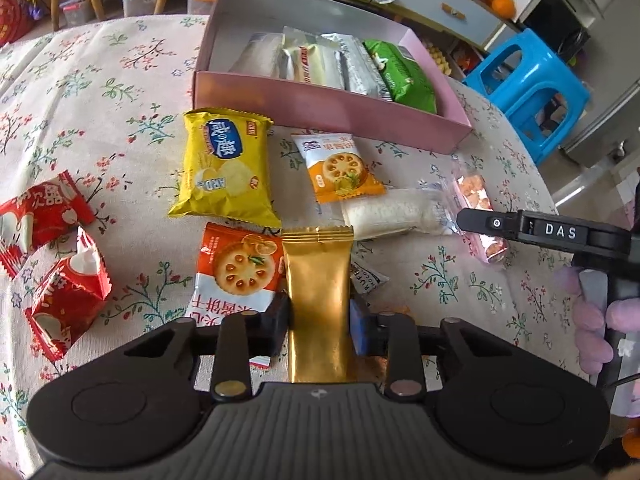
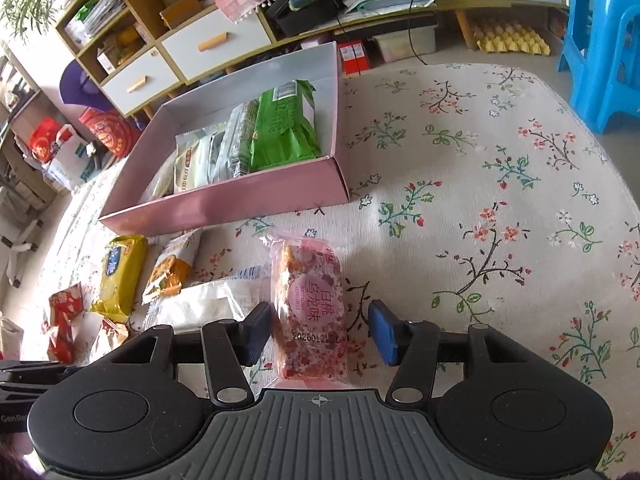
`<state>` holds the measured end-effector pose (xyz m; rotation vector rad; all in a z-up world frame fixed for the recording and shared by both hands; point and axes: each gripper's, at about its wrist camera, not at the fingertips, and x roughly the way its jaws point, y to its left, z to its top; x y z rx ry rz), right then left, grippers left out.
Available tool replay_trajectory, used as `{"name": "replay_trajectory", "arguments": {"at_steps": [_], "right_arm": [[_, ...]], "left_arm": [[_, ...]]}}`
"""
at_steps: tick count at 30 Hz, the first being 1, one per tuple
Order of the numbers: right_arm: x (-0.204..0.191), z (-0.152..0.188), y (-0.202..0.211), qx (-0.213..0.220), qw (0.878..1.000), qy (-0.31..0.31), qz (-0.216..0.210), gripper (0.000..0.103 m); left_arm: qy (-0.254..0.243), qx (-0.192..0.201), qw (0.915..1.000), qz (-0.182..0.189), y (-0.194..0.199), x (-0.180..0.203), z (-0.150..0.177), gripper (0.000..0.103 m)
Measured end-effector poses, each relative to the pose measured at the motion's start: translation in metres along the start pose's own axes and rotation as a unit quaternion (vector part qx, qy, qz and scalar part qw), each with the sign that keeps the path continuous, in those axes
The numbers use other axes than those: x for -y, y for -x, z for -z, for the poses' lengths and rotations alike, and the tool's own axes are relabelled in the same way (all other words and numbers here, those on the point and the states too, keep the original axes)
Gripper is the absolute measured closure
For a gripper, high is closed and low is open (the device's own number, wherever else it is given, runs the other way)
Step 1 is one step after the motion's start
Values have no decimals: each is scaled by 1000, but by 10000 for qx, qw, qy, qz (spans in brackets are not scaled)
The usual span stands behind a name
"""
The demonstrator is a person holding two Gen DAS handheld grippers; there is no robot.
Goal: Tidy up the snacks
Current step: 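Grasp the gold bar with the left gripper while the right grasps the pink candy bag, then carry the gold bar and pink candy bag into the pink box and open both grippers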
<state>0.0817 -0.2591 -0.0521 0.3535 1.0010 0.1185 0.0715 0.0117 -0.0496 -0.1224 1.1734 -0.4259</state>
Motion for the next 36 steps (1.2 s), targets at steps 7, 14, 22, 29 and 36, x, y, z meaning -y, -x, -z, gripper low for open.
{"name": "replay_trajectory", "arguments": {"at_steps": [7,14,22,29,36], "right_arm": [[-2,-1,0,-38,10000,-28,-17,68],[-4,-2,3,-28,10000,35,-44,68],[-7,-5,12,67,9998,8,-163,68],[-9,-8,19,138,9996,-54,-240,68],[-11,-10,22,180,9993,-106,-294,68]], "left_arm": [[102,22,9999,-14,3,-2,0,77],[201,136,9997,-27,11,-7,-4,77],[236,262,9993,95,19,-7,-7,77],[249,381,9988,156,25,-5,-11,77],[299,549,9978,198,30,-5,-19,77]]}}
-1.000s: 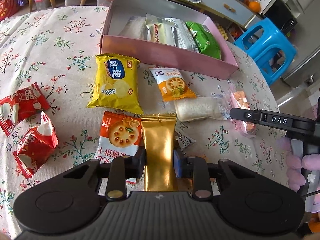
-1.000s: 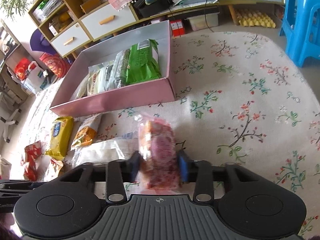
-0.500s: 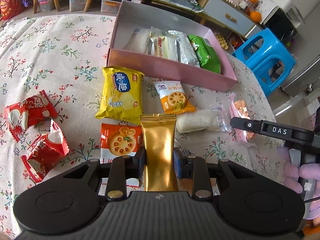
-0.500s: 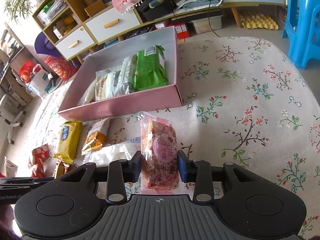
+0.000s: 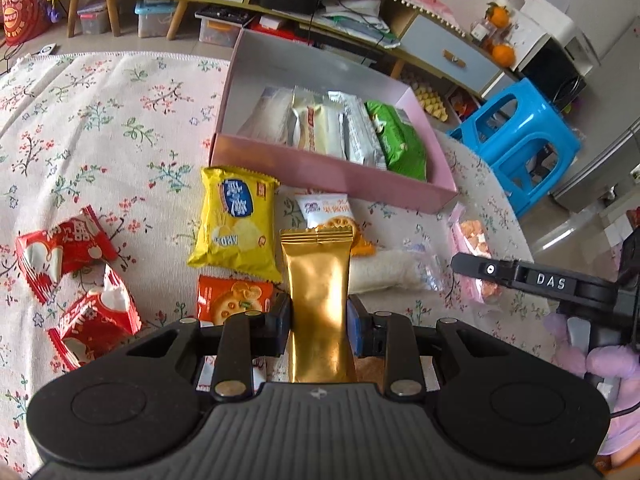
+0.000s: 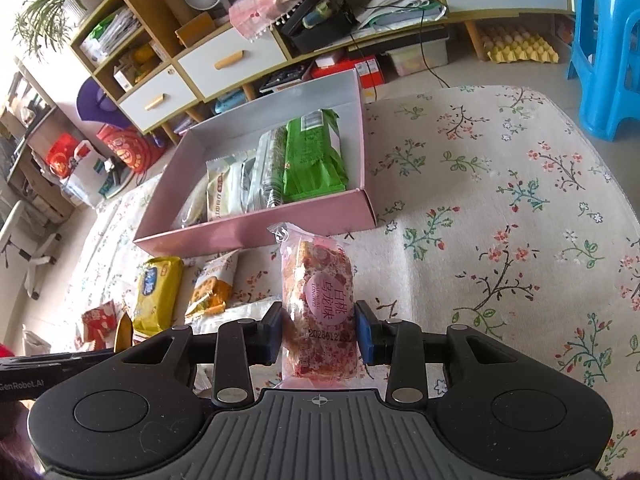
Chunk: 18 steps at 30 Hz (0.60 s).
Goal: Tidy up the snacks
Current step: 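Carry the gold bar and pink candy bag into the pink box and open both grippers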
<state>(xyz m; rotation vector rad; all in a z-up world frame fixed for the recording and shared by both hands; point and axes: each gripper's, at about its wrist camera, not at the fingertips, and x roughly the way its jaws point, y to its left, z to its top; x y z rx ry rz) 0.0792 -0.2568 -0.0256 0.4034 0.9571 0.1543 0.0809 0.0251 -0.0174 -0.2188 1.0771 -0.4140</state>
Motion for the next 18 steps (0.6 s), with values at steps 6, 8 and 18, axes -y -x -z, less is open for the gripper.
{"name": "replay_trajectory", "arguments": {"at_steps": [6,8,18], "right_arm": [[-2,-9,3,19,9998,-146,-152,68],[-4,-15,4,48,9997,-171,-195,68],[-24,-59,-5,256,9992,-24,-303,68]], "left_arm": [[54,161,9999,-6,4,-1,-15,77],[37,224,9997,-8,4,0,-24,77],[-293,693,9970,-163,-9,12,-79,77]]}}
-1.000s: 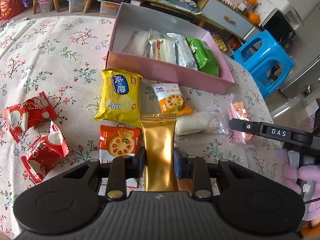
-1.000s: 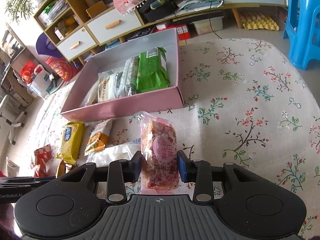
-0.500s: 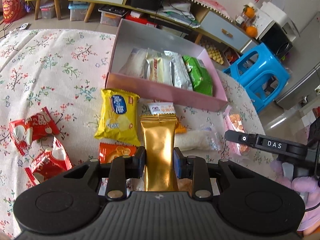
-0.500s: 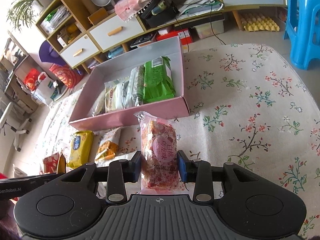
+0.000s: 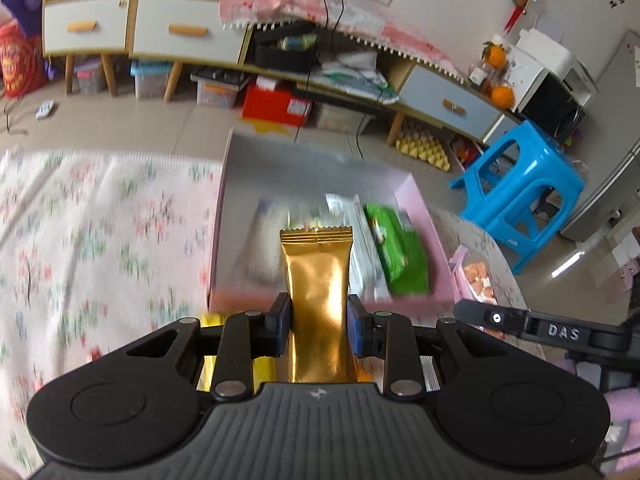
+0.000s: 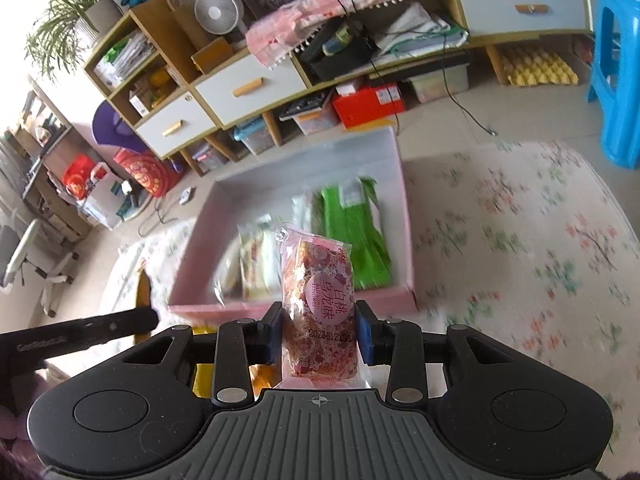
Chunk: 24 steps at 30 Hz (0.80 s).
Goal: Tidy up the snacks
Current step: 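Carry the gold bar and pink candy bag into the pink box and open both grippers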
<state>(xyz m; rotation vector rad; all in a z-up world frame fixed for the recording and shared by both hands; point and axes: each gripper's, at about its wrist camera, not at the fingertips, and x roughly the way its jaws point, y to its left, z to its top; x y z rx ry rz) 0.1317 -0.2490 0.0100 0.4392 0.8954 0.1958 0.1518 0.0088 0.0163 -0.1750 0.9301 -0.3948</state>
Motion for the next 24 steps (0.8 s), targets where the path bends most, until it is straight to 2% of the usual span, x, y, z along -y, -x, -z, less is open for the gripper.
{"name": "replay_trajectory", "arguments": {"at_steps": [9,17,24], "right_arm": [[-7,-30,-43,-51,9993,-306,-215,68],[-13,-68,-87,-164,9989,-411,-151,68],[-27,-84,-124,-412,9986,-315,-98,68]], "left_arm": [[-477,249,9980,-324,-42,-1,-28,77],[-457,223,9979,-403,-66,-13,-44,77],[-636,165,9961,-593,-78,-20,-51,76]]}}
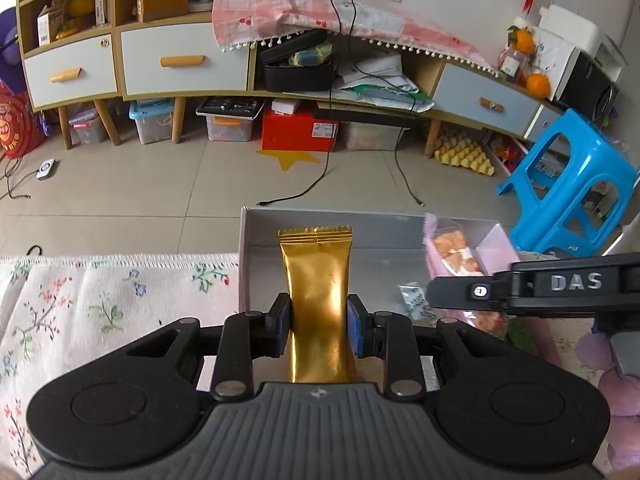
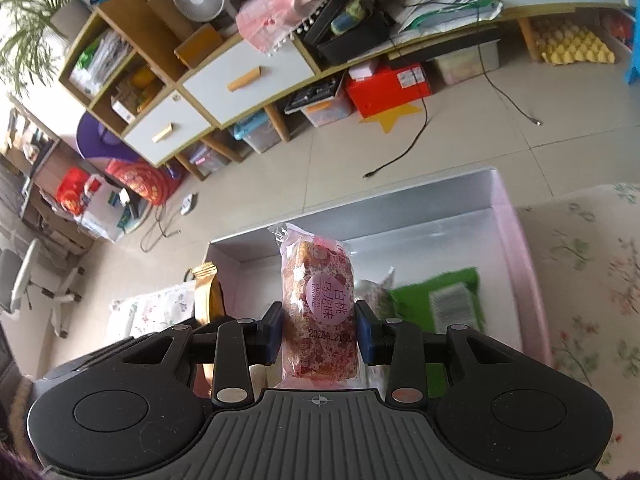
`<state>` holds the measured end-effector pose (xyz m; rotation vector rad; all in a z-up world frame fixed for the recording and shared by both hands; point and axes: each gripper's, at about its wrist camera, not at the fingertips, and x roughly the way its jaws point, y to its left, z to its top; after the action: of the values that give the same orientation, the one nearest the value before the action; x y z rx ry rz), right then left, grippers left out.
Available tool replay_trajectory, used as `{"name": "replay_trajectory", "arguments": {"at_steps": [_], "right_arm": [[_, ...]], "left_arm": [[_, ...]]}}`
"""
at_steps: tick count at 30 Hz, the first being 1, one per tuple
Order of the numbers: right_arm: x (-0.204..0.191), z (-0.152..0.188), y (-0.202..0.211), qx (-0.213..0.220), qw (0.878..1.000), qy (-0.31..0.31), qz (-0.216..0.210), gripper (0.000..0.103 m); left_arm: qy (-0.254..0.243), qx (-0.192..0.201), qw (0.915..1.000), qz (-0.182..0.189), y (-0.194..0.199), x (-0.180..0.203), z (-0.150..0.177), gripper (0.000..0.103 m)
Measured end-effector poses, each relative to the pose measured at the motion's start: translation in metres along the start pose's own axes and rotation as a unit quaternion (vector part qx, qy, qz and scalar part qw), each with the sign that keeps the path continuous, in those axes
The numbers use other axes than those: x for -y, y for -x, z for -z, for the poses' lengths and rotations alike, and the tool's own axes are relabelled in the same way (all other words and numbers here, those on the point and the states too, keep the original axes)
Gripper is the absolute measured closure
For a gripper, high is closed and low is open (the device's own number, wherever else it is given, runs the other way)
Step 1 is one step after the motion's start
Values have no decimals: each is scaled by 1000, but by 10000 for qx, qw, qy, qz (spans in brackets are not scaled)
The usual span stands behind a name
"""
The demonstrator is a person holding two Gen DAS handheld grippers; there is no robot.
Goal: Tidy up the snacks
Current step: 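Carry the gold bar and pink candy bag into the pink box and open both grippers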
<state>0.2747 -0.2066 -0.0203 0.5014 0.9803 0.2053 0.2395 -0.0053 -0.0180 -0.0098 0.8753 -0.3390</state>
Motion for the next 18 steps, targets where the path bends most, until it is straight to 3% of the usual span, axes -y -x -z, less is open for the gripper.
{"name": "replay_trajectory", "arguments": {"at_steps": [7,13,18], "right_arm": [[-8,-7,-19,-103,9999,-1,29,66],[-11,-12,-17,-2,10000,-15,1,58],[-11,-12,-11,25,9999,54,91,57]], "left_arm": [[-14,-46,10000,-32,-5,-4,-1,76],[-74,-16,10000,-25,-5,-4,-2,71],[-48,-32,10000,-37,-4,-3,-2,60]]}}
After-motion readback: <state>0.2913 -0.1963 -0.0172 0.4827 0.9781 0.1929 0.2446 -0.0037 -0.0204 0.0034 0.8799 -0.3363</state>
